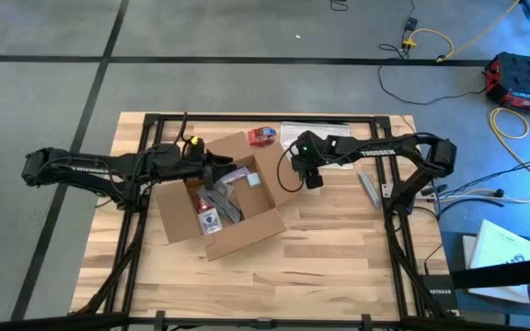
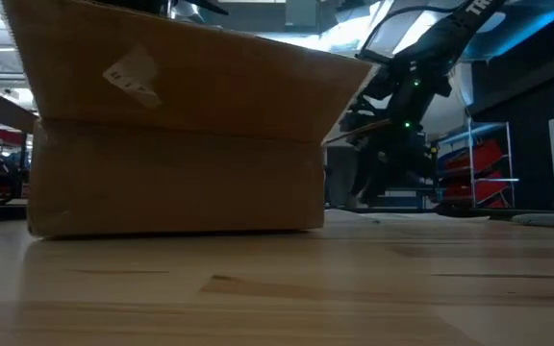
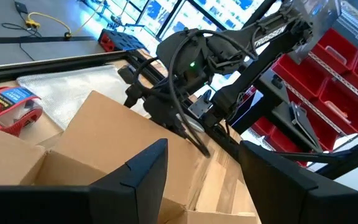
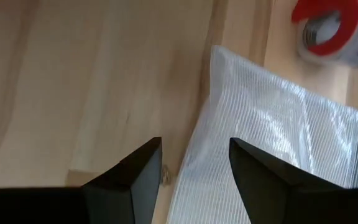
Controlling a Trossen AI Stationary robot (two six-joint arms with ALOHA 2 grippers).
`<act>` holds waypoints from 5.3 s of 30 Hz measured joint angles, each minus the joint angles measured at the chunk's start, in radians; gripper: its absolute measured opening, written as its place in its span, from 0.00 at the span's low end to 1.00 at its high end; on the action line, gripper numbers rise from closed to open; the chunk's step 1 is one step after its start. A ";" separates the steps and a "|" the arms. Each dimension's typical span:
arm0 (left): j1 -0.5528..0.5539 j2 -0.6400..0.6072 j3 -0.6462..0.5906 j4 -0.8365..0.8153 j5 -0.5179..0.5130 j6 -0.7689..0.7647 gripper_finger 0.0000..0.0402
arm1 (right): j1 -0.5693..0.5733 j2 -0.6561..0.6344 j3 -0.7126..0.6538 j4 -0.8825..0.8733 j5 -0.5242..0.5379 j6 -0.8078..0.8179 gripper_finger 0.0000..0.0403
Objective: Unpack boxes
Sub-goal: Close the transparent zip bag
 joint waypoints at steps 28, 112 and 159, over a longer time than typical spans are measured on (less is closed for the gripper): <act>-0.004 0.017 -0.001 -0.002 -0.001 -0.012 0.46 | -0.007 0.158 0.005 0.203 0.185 0.022 0.76; 0.428 0.252 0.000 0.774 0.885 0.188 0.46 | 0.495 -0.275 0.794 -0.149 0.240 1.076 0.00; 0.312 0.358 0.002 1.073 0.752 -0.018 0.01 | 0.421 -0.202 0.794 -0.068 0.160 0.980 0.00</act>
